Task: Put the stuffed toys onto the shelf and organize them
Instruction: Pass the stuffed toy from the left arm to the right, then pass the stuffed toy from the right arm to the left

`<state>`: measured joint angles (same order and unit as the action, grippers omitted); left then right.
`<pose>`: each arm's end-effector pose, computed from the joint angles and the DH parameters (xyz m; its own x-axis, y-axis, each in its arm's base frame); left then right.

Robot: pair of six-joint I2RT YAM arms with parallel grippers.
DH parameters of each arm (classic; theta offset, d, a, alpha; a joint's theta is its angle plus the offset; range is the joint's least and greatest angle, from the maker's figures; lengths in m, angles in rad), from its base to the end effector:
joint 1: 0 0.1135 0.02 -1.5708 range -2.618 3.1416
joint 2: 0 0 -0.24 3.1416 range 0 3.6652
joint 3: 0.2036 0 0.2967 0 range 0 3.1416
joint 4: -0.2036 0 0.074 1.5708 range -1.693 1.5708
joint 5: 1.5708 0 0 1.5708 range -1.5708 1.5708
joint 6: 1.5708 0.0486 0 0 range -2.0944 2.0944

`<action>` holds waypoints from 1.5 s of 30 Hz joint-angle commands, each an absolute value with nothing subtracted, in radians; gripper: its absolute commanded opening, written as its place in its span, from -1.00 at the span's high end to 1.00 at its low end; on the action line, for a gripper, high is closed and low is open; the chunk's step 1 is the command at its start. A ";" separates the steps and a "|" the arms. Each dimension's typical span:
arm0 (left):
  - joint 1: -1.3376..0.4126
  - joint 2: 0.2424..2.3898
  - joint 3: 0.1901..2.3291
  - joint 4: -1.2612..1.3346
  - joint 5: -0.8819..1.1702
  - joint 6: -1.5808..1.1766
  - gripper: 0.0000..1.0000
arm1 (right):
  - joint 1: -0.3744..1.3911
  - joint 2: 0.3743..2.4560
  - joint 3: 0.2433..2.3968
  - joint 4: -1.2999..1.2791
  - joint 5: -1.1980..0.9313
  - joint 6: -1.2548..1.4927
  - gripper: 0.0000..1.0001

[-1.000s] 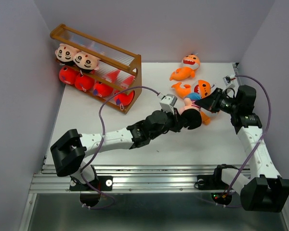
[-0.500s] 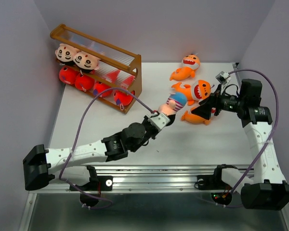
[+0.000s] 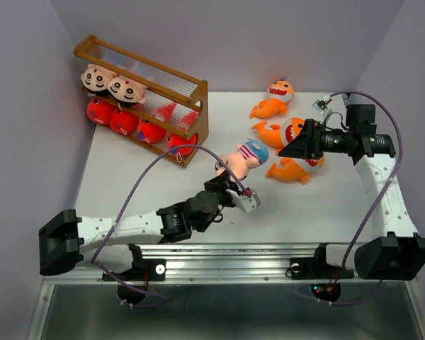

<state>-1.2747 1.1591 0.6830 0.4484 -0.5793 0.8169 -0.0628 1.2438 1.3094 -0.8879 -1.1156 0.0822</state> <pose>0.1201 -0.3025 0.2504 0.4616 0.5777 -0.6732 0.4445 0.5061 0.7391 0.2960 0.0251 0.3498 -0.7766 0.0850 -0.6242 -0.5204 0.4718 0.7118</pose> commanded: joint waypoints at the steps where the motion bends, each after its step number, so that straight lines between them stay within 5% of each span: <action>1: -1.284 1.193 0.755 0.548 -0.603 0.942 1.00 | -0.025 1.227 1.341 -0.825 -0.945 0.227 -1.00; 13: -1.336 1.342 0.885 0.571 -0.584 0.951 1.00 | 0.028 1.255 1.244 -0.684 -0.856 0.265 -0.90; 16: -1.348 1.353 0.900 0.572 -0.586 0.945 1.00 | 0.028 1.279 1.235 -0.678 -0.888 0.238 -0.37; 17: -1.351 1.358 0.902 0.572 -0.586 0.937 1.00 | 0.028 1.281 1.232 -0.678 -0.908 0.226 -0.01; 20: -1.355 1.361 0.905 0.575 -0.594 0.879 1.00 | 0.028 1.275 1.221 -0.673 -0.942 0.178 0.65; 22: -1.355 1.361 0.910 0.578 -0.618 0.829 1.00 | 0.028 1.269 1.224 -0.701 -0.972 0.102 0.85; 23: -1.355 1.359 0.911 0.578 -0.627 0.762 0.75 | 0.028 1.264 1.227 -0.716 -0.983 0.054 0.99; 26: -1.355 1.330 0.897 0.577 -0.637 0.625 -0.16 | 0.028 1.235 1.223 -0.730 -0.977 -0.038 0.99; 30: -1.353 1.253 0.896 0.451 -0.523 0.393 -0.60 | 0.015 1.207 1.220 -0.727 -0.965 -0.115 0.99; 45: -1.129 0.763 0.606 0.429 0.122 -0.352 -0.74 | -0.003 1.247 1.163 -0.832 -1.406 -0.521 0.99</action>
<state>-1.1881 0.8158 0.6800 0.3630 -0.1032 -0.1436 0.0029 1.2362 1.1503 -0.7593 -1.2057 -0.3584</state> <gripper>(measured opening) 0.859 0.084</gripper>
